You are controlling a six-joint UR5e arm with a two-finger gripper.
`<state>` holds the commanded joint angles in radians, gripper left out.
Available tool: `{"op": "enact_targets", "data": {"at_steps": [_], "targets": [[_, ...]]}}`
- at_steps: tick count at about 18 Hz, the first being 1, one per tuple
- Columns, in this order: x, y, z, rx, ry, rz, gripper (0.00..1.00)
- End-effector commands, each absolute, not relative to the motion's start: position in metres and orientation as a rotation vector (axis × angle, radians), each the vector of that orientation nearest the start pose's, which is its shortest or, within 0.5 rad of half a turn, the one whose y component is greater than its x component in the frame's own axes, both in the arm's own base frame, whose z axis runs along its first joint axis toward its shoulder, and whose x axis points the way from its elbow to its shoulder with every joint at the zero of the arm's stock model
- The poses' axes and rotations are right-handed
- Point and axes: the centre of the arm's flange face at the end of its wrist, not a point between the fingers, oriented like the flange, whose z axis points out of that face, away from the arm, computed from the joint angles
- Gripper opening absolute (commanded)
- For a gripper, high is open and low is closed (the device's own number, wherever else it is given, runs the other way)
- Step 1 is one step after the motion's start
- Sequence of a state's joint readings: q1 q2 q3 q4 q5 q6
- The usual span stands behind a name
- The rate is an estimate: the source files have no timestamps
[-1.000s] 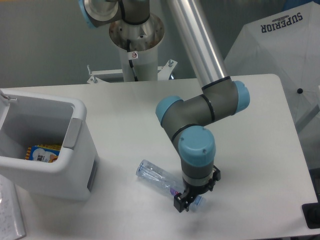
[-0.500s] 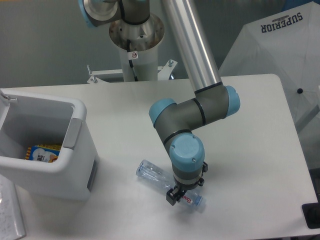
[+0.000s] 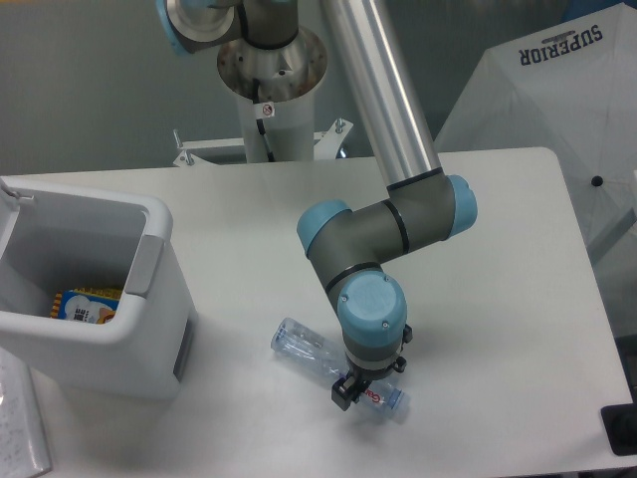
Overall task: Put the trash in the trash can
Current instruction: 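Lower the gripper and close it around the bottle's pink label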
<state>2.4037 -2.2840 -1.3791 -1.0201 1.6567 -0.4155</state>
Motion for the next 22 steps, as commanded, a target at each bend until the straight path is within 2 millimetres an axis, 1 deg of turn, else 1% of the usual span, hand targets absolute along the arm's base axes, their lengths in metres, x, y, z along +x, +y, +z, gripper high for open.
{"op": "enact_targets", "data": {"at_steps": [2, 3, 4, 8, 9, 11, 13, 14, 16, 18, 20, 22], "targets": [[-0.454, 0.579, 0.190, -2.508, -1.863, 0.172, 1.00], [-0.454, 0.580, 0.189, -2.509, -1.865, 0.182, 0.98], [-0.455, 0.580, 0.188, -2.508, -1.864, 0.182, 0.94], [-0.462, 0.590, 0.194, -2.490, -1.839, 0.194, 0.75], [-0.463, 0.592, 0.197, -2.485, -1.836, 0.195, 0.66], [-0.463, 0.592, 0.197, -2.484, -1.835, 0.195, 0.58], [-0.464, 0.594, 0.201, -2.477, -1.829, 0.197, 0.45], [-0.465, 0.595, 0.203, -2.473, -1.826, 0.199, 0.42], [-0.468, 0.598, 0.211, -2.466, -1.808, 0.203, 0.41], [-0.473, 0.605, 0.228, -2.440, -1.784, 0.209, 0.36], [-0.477, 0.611, 0.237, -2.426, -1.765, 0.214, 0.36], [-0.480, 0.616, 0.255, -2.414, -1.713, 0.226, 0.36]]}}
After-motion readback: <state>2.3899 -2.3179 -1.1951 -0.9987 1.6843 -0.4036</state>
